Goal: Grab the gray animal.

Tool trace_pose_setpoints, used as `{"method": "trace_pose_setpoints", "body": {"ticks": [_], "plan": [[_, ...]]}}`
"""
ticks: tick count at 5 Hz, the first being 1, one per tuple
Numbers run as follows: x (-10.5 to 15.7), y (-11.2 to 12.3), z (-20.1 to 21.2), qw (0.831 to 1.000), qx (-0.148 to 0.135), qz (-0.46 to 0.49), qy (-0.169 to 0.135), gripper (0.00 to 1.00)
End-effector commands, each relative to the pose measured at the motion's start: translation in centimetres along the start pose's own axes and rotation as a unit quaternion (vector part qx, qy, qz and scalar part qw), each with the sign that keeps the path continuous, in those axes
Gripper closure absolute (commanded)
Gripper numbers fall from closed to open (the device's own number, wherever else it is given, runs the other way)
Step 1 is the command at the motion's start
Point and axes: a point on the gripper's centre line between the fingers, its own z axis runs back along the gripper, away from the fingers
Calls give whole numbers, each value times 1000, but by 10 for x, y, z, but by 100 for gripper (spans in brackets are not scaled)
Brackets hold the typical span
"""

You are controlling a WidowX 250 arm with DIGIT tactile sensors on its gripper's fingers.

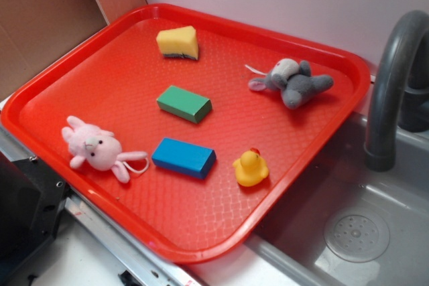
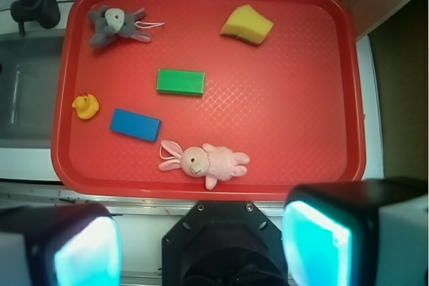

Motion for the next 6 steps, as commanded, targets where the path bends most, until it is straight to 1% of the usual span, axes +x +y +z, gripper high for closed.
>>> {"method": "trace_pose_setpoints", "body": {"ticks": [1,2,3,4,5,6], "plan": [[0,0,0,1000,0,0,0,0],[26,-12,-3,994,13,-103,-37,0],[45,-21,-7,986,15,-156,-49,0],[79,-34,-24,970,37,-235,-53,0],[123,-45,-47,946,68,-312,-54,0],[158,-64,-75,912,90,-397,-46,0]]}}
